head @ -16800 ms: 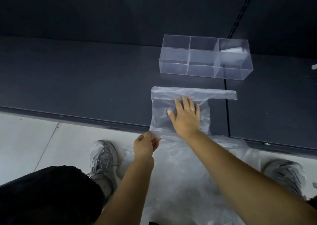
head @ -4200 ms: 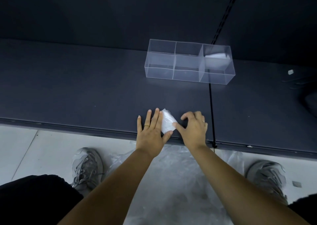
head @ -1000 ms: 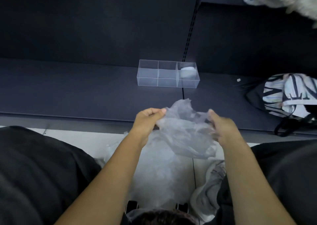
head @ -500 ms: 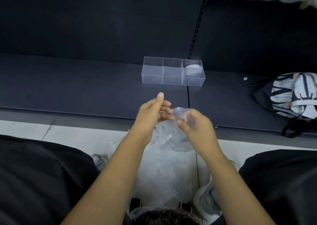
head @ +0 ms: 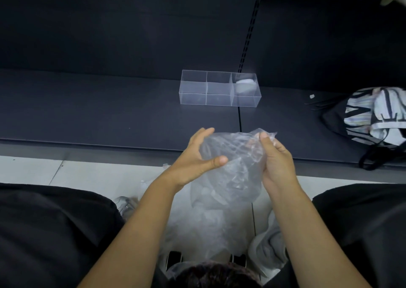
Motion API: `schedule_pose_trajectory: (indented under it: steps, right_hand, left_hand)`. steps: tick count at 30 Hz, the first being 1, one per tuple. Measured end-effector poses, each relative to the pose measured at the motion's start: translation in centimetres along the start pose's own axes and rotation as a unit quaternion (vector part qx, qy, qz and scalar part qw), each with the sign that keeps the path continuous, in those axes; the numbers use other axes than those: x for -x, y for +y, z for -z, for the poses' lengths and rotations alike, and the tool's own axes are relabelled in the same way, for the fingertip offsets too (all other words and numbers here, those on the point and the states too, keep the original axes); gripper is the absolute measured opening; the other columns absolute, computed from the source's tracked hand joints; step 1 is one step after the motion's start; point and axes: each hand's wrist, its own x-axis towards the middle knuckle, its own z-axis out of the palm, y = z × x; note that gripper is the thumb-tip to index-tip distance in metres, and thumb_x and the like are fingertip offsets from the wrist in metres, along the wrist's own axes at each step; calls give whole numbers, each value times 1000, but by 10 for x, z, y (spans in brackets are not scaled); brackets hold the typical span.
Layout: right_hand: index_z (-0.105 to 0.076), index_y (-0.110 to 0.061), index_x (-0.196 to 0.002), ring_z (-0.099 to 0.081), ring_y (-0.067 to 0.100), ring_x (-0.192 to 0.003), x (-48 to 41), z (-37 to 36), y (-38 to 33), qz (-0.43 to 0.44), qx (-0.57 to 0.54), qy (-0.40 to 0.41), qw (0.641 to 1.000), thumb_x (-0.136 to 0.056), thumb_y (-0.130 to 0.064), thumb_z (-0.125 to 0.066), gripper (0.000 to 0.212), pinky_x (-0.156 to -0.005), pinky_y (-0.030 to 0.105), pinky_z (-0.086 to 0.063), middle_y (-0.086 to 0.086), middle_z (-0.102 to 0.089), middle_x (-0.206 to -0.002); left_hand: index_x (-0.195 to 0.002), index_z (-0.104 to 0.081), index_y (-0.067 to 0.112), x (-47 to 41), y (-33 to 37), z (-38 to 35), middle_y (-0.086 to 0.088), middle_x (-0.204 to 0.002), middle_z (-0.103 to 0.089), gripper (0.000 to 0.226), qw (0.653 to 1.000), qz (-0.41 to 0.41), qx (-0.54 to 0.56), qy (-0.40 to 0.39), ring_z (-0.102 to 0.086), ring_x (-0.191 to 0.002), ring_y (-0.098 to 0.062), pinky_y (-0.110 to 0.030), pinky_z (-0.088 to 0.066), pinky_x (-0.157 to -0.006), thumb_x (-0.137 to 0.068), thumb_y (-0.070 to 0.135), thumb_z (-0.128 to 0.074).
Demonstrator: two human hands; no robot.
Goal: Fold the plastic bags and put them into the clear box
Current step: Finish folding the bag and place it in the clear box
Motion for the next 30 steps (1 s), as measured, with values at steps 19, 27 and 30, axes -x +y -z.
schedule_pose_trajectory:
  steps: [19,27,30]
  right_hand:
    - [-64,-24,-69,-59,7,-70,-26,40,-14,87,140,158,974,-81,-42,-73,23,-71,29,-52,-12,-64,-69]
    - [-56,-20,-133,-58,23,-120,-33,51,-1,-177,162,-181,954,-59,-73,-73,93,-104,45,-43,4,-61,-130]
    - [-67,-11,-118,-64,27,-112,-30,48,11,-159,179,-186,953,-69,-48,-76,61,-97,38,-50,11,-67,-120]
  left_hand:
    - [-81,-59,17,-14,-12,-3,3,-70,-58,17,956,-9,123,265,-49,-65,-11,-27,-41,-62,-96,24,-56]
    - [-92,-62,15,-10,-5,8,9,-74,-60,15,972,-48,85,215,-54,-71,-5,-17,-44,-72,-98,24,-52]
    - [-92,-63,12,-8,-5,9,0,-80,-62,15,968,-41,111,222,-58,-78,-13,-28,-47,-80,-98,21,-52]
